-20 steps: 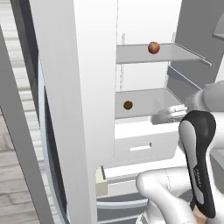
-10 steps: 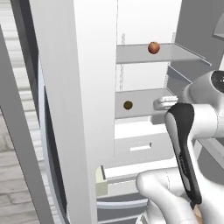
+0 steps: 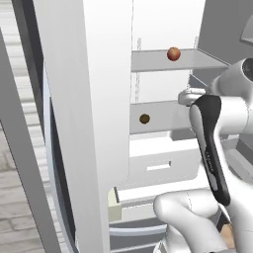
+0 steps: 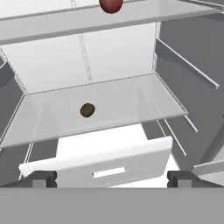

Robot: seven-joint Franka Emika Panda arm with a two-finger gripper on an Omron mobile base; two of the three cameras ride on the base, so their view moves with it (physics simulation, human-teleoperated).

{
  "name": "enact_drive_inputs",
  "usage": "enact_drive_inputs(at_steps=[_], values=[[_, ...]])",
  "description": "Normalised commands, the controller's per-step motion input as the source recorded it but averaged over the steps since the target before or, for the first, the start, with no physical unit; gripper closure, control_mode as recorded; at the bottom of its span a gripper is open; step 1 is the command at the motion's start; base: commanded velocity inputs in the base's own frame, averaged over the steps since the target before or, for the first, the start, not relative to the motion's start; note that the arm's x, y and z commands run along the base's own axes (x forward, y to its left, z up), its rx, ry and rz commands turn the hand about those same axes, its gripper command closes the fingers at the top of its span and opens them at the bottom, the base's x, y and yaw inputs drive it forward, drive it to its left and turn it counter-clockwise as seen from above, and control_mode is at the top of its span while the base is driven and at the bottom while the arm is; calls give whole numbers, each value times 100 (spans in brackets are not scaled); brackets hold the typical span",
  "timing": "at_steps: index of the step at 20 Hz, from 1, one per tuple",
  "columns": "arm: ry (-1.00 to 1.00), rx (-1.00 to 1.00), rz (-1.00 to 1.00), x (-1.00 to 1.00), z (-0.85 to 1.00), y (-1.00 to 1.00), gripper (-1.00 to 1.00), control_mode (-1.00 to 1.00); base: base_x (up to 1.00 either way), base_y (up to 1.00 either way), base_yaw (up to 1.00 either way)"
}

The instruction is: Retrieve the peach and kiwi from the fridge and place them into the bowl on the dining table.

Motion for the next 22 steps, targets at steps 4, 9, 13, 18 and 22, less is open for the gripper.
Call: enact_drive_inputs(at_steps=[4,9,13,18,22], values=[[1,2,0,42,33,0,-100,-100,0,0,0],[0,0,-1,67,5,0,-100,-100,0,0,0],[0,0,-4,68,0,0,-100,-100,0,0,0],[-2,0,-4,45,3,0,-100,-100,0,0,0],[0,0,-4,33,24,0,-100,-100,0,0,0]])
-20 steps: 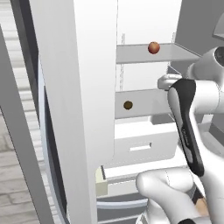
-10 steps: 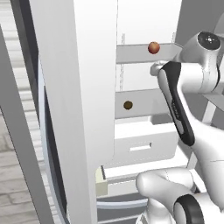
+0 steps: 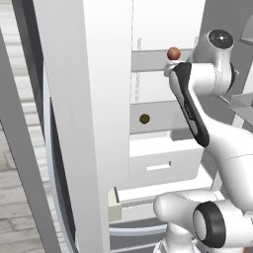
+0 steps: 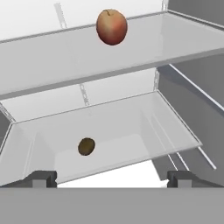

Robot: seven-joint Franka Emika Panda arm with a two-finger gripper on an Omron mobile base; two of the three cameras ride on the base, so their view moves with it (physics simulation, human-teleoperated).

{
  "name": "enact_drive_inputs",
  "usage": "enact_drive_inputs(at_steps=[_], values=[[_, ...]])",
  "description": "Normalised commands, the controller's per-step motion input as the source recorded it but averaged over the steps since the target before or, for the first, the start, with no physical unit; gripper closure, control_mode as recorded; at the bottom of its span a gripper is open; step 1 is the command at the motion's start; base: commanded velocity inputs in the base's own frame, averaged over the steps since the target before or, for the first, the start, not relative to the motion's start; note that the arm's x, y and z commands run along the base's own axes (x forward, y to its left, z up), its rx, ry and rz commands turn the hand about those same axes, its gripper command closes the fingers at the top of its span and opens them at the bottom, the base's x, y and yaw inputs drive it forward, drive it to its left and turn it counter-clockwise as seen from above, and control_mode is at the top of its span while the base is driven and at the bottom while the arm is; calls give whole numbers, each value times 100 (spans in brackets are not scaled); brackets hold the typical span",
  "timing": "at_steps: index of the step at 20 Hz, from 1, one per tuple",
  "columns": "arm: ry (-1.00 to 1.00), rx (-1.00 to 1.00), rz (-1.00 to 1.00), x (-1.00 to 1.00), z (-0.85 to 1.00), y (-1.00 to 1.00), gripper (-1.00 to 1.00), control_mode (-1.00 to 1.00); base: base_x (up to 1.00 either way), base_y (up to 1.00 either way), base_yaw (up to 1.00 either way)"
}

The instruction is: Retrieve the peach and kiwi from the fridge and place them into the bowl on the dining table.

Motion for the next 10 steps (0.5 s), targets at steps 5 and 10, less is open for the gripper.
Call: enact_drive_inputs(at_steps=[5,10], values=[[0,0,-4,34,21,0,-100,-100,0,0,0],[0,0,-3,29,16,0,-100,-100,0,0,0]])
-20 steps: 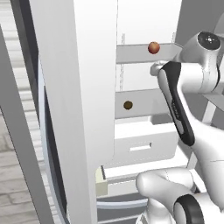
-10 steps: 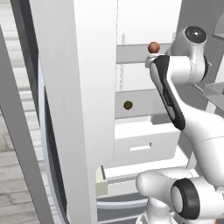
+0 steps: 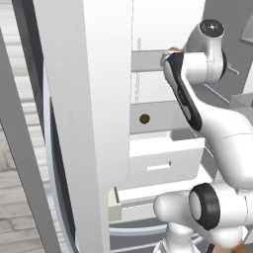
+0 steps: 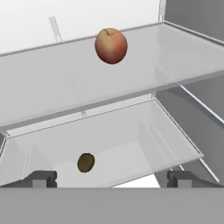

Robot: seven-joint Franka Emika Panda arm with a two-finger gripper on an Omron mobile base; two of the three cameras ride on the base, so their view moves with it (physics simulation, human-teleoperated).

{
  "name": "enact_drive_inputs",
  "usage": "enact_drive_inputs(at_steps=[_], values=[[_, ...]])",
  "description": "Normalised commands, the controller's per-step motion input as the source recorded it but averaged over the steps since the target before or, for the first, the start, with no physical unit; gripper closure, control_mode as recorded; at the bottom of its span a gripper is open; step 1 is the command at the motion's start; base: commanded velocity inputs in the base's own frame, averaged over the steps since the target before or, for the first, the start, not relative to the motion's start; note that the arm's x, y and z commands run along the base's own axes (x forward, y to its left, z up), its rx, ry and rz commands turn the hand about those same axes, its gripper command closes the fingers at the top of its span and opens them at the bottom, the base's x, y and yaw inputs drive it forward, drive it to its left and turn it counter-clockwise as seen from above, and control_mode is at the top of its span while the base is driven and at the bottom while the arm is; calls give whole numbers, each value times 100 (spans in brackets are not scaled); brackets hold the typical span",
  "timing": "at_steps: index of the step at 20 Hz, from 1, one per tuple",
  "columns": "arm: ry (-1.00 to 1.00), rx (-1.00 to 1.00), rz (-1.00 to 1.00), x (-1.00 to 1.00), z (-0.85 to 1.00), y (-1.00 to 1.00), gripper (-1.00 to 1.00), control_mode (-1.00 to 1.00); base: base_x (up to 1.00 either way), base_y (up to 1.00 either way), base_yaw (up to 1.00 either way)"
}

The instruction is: Retrieve the peach and kiwi from the fridge and place them into the bowl on the dining table.

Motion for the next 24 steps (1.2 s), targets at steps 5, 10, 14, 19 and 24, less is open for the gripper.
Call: enact_drive_inputs(at_steps=[5,10,14,19,24], values=[[-2,-1,-4,36,1,-3,-100,-100,0,0,0],[-2,-1,-3,36,0,-13,-100,-100,0,0,0],[0,0,-2,39,0,-25,-100,-100,0,0,0],[0,0,-1,41,0,-28,-100,-100,0,0,0],[0,0,-1,54,0,-18,-100,-100,0,0,0]])
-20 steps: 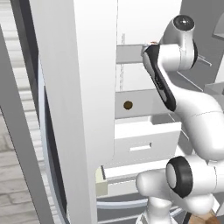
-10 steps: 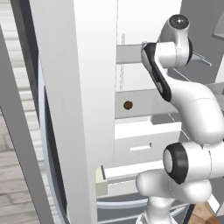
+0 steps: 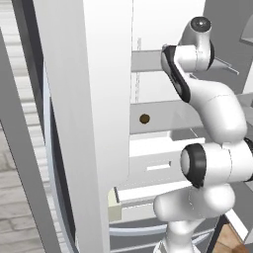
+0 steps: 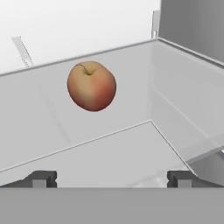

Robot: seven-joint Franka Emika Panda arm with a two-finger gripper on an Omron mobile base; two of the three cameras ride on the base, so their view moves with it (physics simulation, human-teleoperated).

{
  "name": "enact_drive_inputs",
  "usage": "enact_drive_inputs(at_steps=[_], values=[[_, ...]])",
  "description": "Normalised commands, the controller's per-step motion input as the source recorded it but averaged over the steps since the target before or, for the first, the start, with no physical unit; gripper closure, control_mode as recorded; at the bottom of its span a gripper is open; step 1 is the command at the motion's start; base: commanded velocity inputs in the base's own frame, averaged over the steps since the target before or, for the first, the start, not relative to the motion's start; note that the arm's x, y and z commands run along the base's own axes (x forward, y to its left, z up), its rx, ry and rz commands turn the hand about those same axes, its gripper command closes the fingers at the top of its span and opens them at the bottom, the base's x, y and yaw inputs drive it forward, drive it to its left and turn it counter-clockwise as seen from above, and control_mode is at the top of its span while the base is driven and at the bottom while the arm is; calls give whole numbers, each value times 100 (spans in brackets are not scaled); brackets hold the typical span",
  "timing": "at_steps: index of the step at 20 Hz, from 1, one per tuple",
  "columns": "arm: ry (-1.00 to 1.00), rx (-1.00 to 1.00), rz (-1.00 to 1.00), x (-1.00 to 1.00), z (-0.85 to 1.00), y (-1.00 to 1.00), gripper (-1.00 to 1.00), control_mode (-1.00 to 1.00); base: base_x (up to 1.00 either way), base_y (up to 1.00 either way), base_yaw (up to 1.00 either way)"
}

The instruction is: Retrieve the peach and kiwi from the fridge and place them into the bowl on the dining table.

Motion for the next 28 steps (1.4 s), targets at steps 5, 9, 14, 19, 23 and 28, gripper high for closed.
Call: enact_drive_inputs(at_steps=[5,9,14,19,23,28], values=[[0,0,0,65,0,0,-100,-100,0,0,0],[0,0,0,59,0,0,-100,-100,0,0,0],[0,0,0,40,0,-1,-100,-100,0,0,0],[0,0,0,39,0,-5,-100,-100,0,0,0],[0,0,0,39,0,-8,-100,-100,0,0,0],[0,0,0,24,0,-11,-100,-100,0,0,0]])
